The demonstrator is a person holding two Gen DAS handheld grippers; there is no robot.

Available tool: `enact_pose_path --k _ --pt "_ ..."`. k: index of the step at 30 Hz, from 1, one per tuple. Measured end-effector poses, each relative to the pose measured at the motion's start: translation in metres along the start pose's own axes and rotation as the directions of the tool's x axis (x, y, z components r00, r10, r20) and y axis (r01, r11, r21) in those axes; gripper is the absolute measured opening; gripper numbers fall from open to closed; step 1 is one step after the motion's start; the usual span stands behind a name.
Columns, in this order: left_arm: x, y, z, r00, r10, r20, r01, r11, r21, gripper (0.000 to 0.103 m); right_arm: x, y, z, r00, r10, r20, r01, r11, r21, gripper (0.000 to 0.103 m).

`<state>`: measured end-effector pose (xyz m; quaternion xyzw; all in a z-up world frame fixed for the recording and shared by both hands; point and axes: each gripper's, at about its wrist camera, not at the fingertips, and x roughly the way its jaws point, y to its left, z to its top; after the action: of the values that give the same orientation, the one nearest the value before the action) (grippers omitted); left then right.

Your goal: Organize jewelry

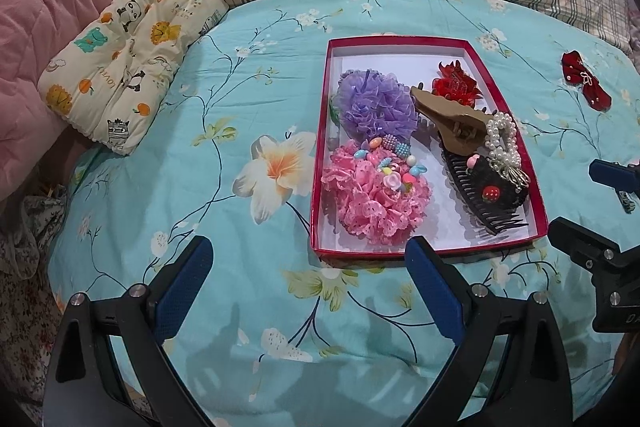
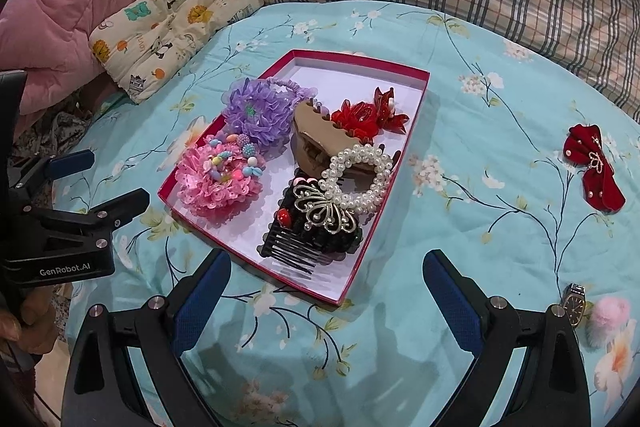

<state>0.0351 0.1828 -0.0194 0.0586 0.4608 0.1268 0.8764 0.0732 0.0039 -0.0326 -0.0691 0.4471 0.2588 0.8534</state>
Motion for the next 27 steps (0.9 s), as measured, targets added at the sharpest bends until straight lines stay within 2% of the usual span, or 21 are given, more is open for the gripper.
enact_pose_path --k 13,27 --pt "0.0049 -0.0004 0.0034 1.000 0.024 0.020 -0.024 1.000 0.012 0.098 -0.0001 0.0007 0.0042 1.000 -0.023 0.010 0.023 1.000 -0.010 0.098" --pt "0.0024 -0.0012 0.0034 1.000 0.020 0.023 -0.020 1.000 0.013 0.098 -0.0016 0.0018 0.0048 0.999 -0.029 0.016 0.029 1.000 -0.009 0.098"
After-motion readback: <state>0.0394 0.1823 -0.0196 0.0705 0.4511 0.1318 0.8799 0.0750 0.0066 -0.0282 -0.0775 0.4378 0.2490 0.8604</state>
